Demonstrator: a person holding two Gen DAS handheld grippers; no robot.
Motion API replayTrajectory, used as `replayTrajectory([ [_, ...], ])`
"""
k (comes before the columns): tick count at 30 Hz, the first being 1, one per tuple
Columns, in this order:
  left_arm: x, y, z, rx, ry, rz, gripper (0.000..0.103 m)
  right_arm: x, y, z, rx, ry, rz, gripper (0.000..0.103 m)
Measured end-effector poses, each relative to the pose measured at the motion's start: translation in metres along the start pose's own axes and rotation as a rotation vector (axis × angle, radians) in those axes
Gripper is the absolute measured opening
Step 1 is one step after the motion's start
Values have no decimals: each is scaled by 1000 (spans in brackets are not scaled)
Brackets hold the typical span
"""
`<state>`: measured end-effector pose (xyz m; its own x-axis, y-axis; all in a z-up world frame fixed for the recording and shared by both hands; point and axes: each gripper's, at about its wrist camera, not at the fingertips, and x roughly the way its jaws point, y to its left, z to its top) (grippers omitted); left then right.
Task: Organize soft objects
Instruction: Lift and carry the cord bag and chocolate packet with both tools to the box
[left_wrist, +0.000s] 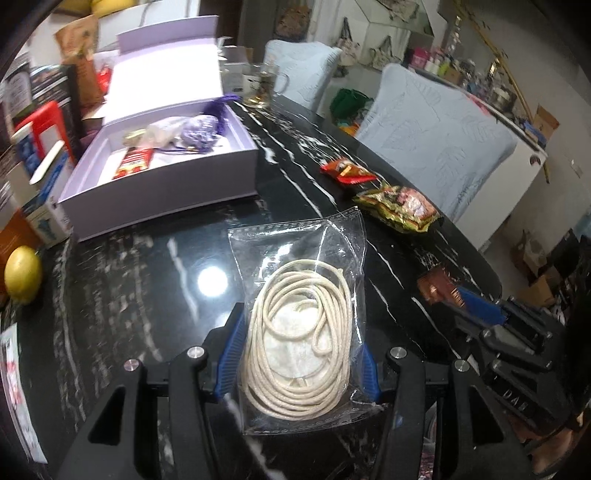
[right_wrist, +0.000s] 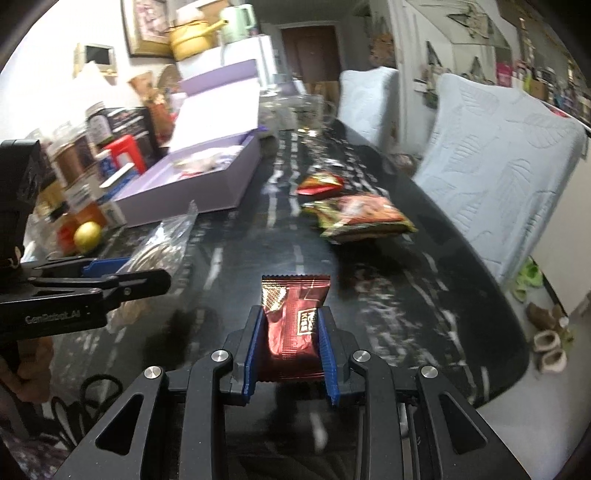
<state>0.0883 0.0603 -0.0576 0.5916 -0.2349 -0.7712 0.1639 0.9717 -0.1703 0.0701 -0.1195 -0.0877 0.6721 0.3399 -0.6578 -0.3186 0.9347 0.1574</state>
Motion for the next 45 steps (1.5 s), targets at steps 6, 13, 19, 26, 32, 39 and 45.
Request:
replayTrajectory([
  [6,-25,19,-10,-55,-54,59,53,4,32,-1,-63,-6,105,28],
  [13,-50,37,-14,-98,-100,118,53,7,67,8,-145,-17,230,28],
  [19,-72,47,-8,-98,-156,147,53,4,95,24,-219,-56,303,28],
  [26,-89,60,10,-102,-225,162,53,1,120,52,-278,-114,365,28],
  [32,-99,70,34,-100,-291,167,53,1,131,78,-308,-152,396,28],
  [39,-103,81,67,-89,-360,188,53,-2,135,112,-338,-228,394,28],
  [45,-98,92,99,-85,-408,213,53,4,135,146,-349,-271,390,28],
])
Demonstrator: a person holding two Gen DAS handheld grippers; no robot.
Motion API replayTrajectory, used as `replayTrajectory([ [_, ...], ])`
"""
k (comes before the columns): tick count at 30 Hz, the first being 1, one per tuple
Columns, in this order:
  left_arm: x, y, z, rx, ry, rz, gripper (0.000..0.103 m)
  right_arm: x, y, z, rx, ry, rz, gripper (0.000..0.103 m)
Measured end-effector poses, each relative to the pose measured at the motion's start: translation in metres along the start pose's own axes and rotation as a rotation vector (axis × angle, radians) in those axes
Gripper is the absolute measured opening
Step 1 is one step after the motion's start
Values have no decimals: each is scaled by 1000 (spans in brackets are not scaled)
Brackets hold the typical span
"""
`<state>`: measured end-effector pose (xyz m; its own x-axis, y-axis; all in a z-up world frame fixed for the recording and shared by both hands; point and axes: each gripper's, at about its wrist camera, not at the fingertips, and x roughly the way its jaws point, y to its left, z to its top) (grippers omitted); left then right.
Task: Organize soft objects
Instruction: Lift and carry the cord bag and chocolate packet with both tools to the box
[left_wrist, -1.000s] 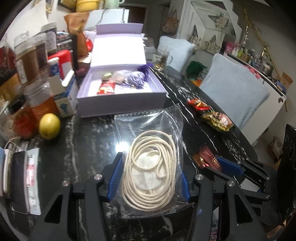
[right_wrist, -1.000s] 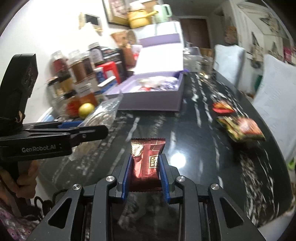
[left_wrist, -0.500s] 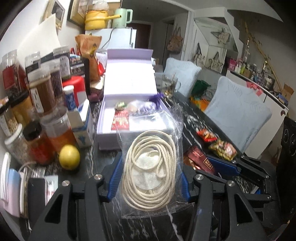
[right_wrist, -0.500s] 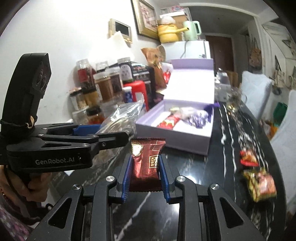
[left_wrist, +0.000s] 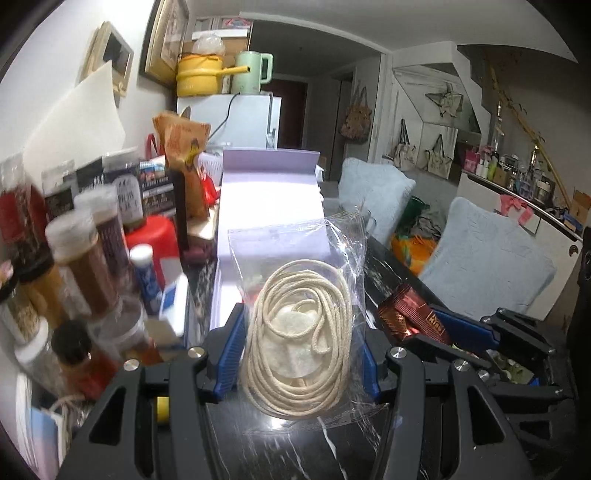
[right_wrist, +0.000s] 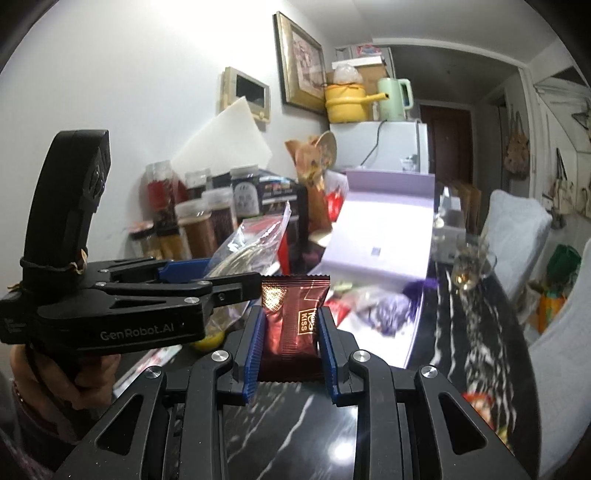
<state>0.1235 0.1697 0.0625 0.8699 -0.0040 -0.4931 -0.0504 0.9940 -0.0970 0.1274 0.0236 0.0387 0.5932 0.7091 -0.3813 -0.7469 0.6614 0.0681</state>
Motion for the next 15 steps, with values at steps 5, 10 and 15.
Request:
replayTrajectory([
  [5,20,3,18,-5,-16,-14,53,14,-16,22,-3,-13,0,28],
  [10,41,9,38,-11,-37,-31,53,32,-35,40,6,-16,-16,28],
  [15,61,13,57,-14,-59,-24,53,49,-54,57,19,-22,-40,28],
])
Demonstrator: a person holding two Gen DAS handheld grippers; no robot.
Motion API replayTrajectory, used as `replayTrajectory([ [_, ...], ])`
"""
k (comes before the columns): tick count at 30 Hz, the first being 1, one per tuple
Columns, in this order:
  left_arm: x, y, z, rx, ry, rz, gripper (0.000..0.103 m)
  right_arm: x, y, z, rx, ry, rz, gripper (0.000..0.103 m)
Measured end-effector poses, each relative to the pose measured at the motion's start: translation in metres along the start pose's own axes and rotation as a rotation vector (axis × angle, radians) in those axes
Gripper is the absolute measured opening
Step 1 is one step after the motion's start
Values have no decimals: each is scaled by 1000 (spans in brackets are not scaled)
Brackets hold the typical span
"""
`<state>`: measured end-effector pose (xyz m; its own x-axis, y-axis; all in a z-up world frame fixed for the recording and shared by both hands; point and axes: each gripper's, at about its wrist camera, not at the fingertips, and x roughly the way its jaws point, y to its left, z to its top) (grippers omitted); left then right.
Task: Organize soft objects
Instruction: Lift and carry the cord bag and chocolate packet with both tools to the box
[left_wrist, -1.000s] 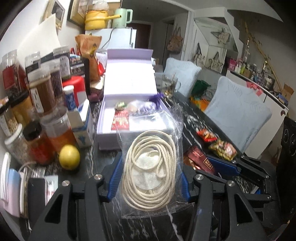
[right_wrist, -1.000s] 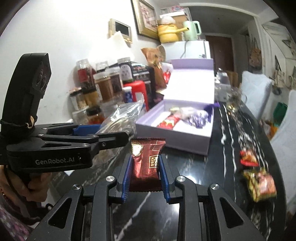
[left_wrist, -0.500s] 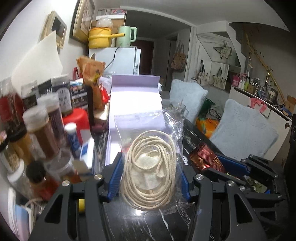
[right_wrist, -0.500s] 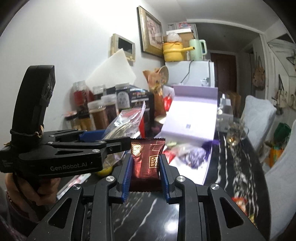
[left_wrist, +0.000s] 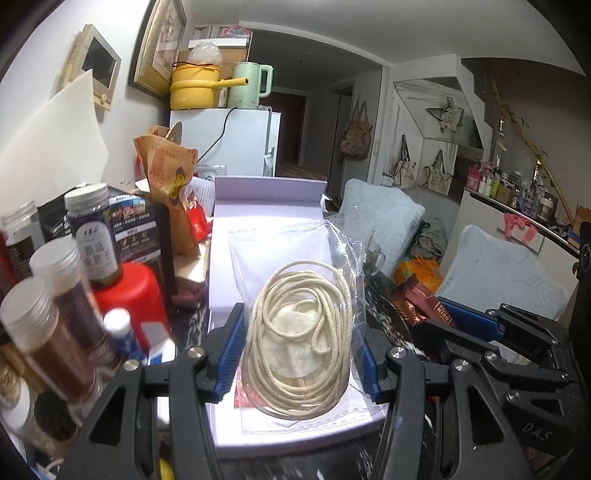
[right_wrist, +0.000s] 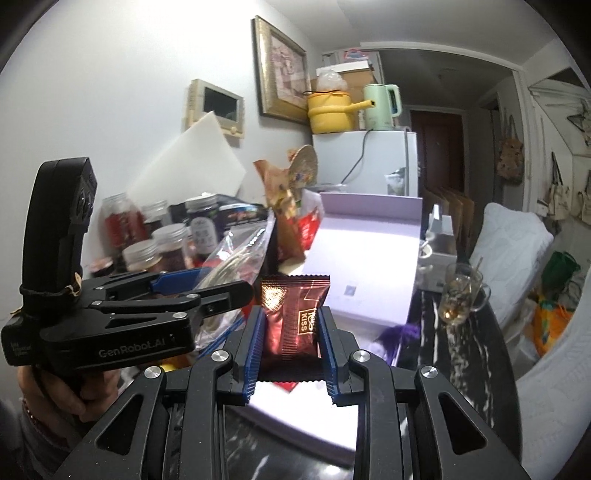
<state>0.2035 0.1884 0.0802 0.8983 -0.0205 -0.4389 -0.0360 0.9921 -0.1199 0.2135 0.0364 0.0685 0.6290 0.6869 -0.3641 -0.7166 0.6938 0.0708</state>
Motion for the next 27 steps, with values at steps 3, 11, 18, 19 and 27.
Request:
replayTrajectory([
  [3,13,2,8,1,-5,6,53,11,-9,7,3,4,-5,28],
  [11,51,8,17,2,14,44,53,48,-32,14,54,40,17,28],
  [18,88,14,16,8,64,73,53,83,-54,18,106,82,5,28],
  [19,94,16,15,8,74,77,53,88,-57,18,111,87,4,28],
  [27,131,22,-2,26,161,108,53,123,-73,5,145,139,4,28],
])
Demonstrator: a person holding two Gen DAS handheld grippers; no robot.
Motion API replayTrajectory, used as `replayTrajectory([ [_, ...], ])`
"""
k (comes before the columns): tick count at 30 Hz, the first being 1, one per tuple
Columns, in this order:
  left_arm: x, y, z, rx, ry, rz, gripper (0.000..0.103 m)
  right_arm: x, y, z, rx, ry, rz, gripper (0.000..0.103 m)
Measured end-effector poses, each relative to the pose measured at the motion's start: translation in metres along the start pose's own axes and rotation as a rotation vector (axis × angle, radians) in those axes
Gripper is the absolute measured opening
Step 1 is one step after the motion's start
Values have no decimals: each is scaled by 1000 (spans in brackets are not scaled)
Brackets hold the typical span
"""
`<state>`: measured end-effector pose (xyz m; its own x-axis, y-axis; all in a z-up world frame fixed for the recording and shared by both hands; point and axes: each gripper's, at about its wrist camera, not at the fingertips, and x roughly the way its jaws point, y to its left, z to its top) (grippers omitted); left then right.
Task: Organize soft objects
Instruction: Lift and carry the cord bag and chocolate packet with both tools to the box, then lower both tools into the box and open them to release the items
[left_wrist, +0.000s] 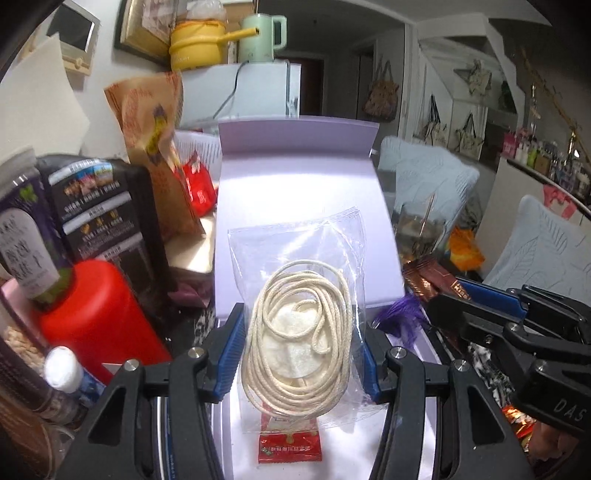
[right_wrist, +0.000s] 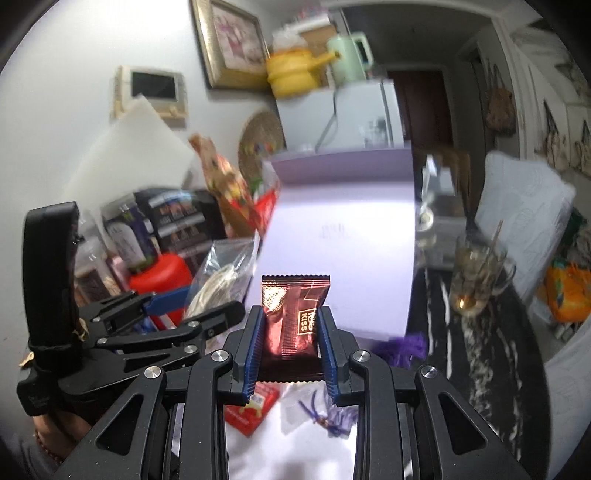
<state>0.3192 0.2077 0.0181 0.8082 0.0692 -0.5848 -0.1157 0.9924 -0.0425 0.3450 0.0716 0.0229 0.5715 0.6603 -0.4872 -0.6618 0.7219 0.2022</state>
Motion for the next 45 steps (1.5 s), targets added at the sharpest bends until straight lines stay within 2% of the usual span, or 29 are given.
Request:
replayTrajectory([
  [5,19,0,-6,2,45,10,53,20,-10,-8,21,62,-7,28],
  [12,43,-1,-13,10,115,31,53,33,-23,-14,49,106,-26,28],
  [18,60,1,-20,23,175,74,53,40,-31,-18,74,132,-24,28],
  [23,77,-3,-29,77,240,125,53,45,-31,-21,70,149,-28,28],
  [36,89,-4,-35,108,318,210,55,67,-33,-35,47,214,-67,28],
  [41,93,0,-37,90,336,206,56,76,-34,-40,40,240,-75,28],
  [45,102,-1,-40,104,390,221,56,80,-37,-43,37,257,-88,28],
])
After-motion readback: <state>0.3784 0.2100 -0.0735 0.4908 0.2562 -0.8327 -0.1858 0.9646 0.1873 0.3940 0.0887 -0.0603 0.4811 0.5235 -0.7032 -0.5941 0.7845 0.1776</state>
